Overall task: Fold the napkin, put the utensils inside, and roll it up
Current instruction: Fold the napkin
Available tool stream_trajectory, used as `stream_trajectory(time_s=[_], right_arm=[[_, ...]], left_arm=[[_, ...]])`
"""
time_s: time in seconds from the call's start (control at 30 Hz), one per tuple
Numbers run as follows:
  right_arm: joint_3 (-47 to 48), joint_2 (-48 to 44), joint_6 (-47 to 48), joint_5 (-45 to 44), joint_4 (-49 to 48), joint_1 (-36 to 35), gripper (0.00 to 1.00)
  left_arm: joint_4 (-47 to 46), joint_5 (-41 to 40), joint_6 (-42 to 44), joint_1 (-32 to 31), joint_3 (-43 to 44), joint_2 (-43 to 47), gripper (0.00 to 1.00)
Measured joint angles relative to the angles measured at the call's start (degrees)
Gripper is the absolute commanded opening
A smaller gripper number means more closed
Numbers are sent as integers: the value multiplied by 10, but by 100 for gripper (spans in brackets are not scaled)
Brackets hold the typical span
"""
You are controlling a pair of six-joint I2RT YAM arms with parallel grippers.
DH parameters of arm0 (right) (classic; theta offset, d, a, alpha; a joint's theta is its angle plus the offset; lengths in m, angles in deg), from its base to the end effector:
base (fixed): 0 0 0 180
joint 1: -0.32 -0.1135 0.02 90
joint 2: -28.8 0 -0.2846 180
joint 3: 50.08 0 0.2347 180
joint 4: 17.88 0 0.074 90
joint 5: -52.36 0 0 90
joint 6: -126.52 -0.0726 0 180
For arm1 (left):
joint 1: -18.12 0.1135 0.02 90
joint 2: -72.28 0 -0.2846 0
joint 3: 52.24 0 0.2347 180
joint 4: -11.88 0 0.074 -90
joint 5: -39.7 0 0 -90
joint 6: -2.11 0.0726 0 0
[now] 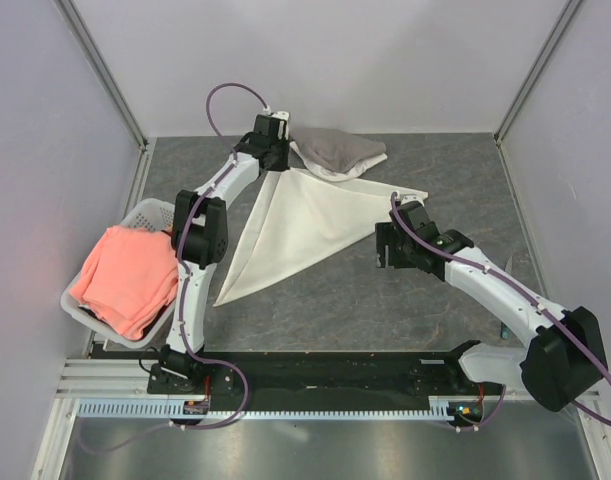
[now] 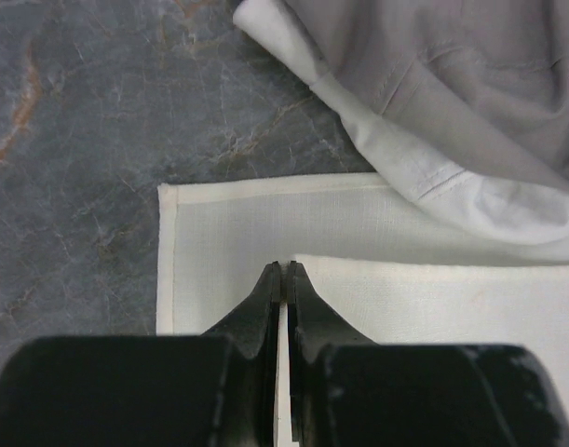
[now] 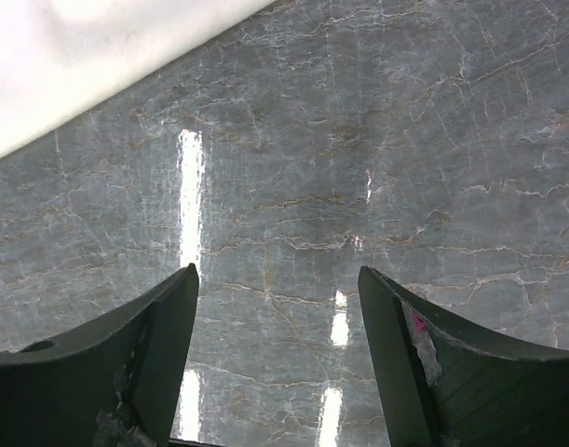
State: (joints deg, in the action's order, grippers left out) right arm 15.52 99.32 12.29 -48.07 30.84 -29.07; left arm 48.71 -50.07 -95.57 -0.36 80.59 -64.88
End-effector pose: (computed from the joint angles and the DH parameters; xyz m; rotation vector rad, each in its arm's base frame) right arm 0.2200 0.1088 0.2446 -0.0375 2.4922 0.1661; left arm 0.5434 -0.1819 0.1928 0.2186 2.2906 -0.2409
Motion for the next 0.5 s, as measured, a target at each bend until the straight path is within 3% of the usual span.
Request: stream_trajectory(time_s=[0.5], right_arm=[[0, 17, 0, 0, -1, 0, 79]], left_arm=[[7, 32, 2, 28, 65, -37, 2]])
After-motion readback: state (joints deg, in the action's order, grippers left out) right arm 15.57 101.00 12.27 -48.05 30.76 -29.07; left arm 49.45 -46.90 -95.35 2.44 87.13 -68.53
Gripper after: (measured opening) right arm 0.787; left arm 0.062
